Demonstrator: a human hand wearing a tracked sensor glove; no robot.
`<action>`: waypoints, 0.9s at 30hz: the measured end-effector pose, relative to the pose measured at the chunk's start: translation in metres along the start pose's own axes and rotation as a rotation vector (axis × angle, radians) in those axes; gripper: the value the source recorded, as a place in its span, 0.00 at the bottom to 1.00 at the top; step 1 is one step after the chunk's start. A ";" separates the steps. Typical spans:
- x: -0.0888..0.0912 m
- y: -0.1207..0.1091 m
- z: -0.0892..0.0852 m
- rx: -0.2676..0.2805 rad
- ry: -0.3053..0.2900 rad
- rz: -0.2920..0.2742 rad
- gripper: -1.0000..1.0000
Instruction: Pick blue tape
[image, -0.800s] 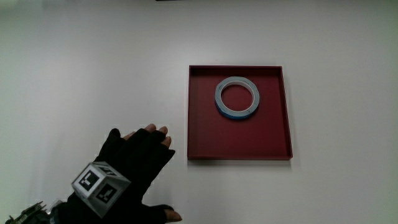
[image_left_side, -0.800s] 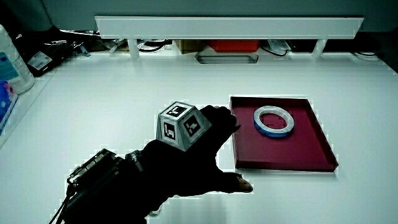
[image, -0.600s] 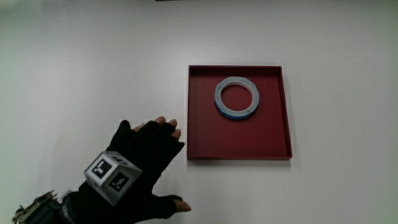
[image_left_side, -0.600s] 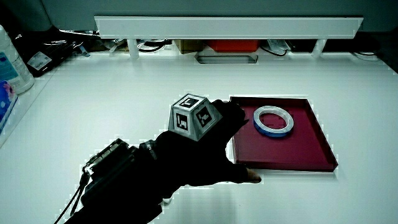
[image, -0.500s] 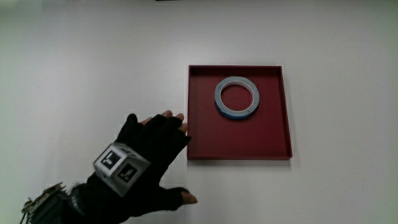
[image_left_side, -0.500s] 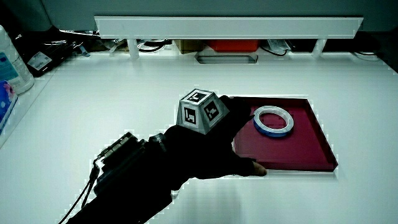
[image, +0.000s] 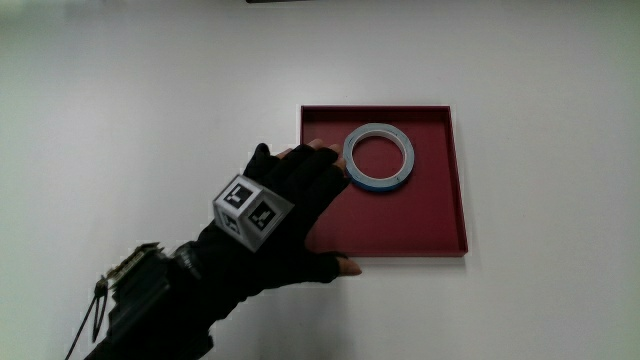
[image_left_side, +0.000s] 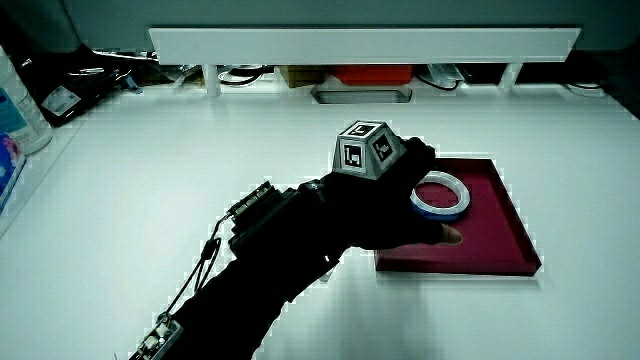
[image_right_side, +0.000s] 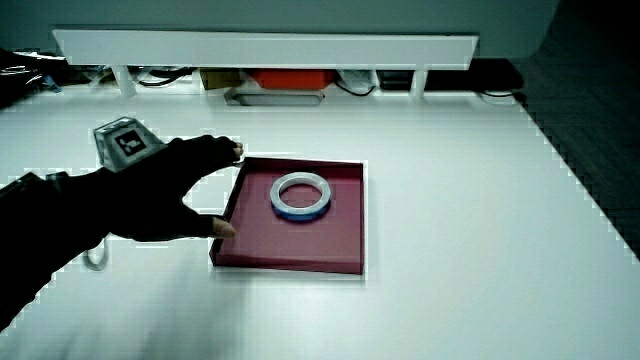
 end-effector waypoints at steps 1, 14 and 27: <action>0.000 0.004 -0.001 -0.008 -0.004 0.004 0.50; -0.005 0.054 -0.013 -0.074 0.025 0.058 0.50; -0.028 0.092 -0.058 -0.156 0.069 0.125 0.50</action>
